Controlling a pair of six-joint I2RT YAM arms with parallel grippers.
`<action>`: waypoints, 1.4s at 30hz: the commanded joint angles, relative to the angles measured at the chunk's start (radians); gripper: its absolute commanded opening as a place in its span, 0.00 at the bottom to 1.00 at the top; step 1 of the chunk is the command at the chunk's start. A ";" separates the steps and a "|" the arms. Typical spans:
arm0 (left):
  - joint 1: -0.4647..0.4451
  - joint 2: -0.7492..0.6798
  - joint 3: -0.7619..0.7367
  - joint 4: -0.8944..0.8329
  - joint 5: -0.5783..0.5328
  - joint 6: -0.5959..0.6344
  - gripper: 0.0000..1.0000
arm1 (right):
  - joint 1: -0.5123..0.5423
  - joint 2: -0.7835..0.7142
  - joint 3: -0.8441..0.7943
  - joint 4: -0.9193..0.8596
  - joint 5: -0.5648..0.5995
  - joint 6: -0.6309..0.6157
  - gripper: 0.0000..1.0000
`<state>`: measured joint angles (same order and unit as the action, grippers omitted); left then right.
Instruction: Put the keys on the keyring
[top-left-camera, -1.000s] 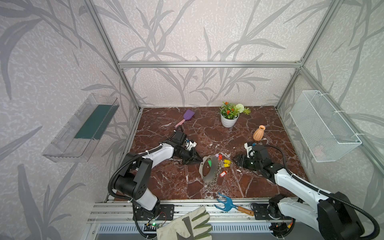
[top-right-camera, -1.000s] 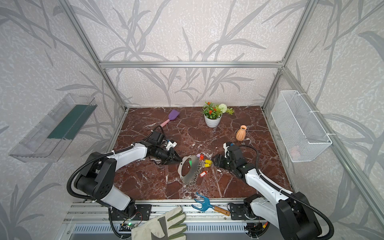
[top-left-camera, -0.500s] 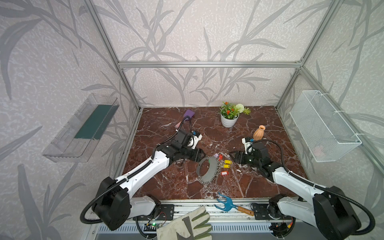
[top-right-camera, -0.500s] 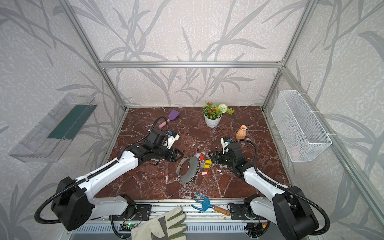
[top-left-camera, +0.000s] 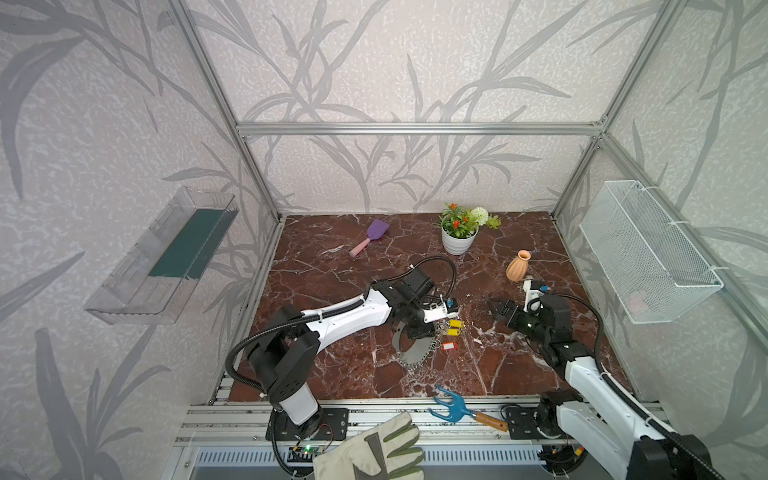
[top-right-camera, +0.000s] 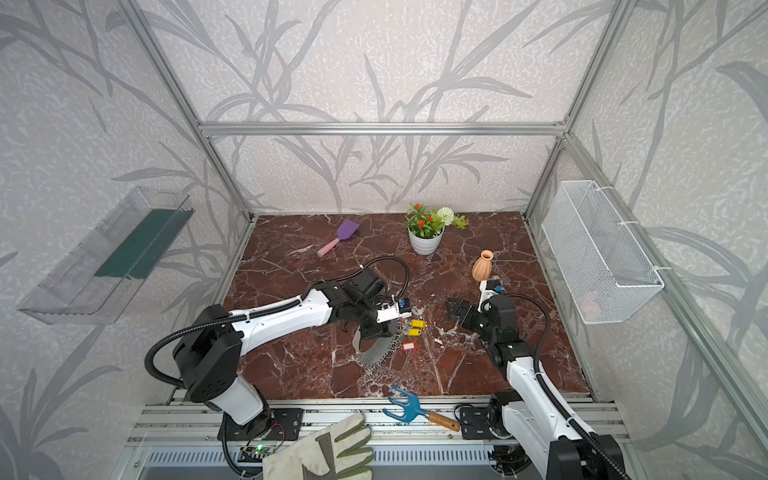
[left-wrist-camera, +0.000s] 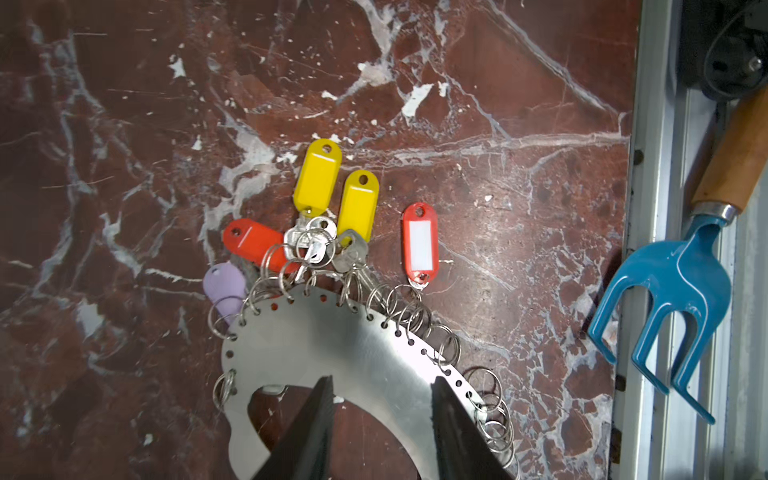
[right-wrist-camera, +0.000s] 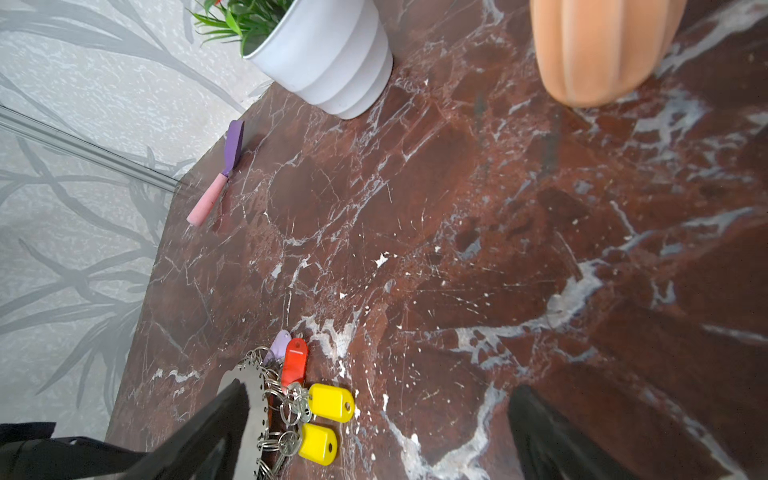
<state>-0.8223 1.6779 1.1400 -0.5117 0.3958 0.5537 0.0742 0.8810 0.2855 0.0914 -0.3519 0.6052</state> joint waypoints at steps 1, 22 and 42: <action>-0.007 0.044 0.046 -0.007 0.048 0.114 0.36 | -0.032 -0.004 -0.025 0.036 -0.068 0.057 0.97; -0.065 0.230 0.142 -0.047 0.049 0.151 0.30 | -0.061 -0.055 -0.036 0.028 -0.107 0.088 0.99; -0.083 0.255 0.124 -0.052 -0.018 0.127 0.26 | -0.061 -0.052 -0.042 0.034 -0.107 0.085 0.99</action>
<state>-0.8997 1.9419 1.2743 -0.5533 0.3840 0.6750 0.0177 0.8360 0.2565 0.1051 -0.4507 0.6884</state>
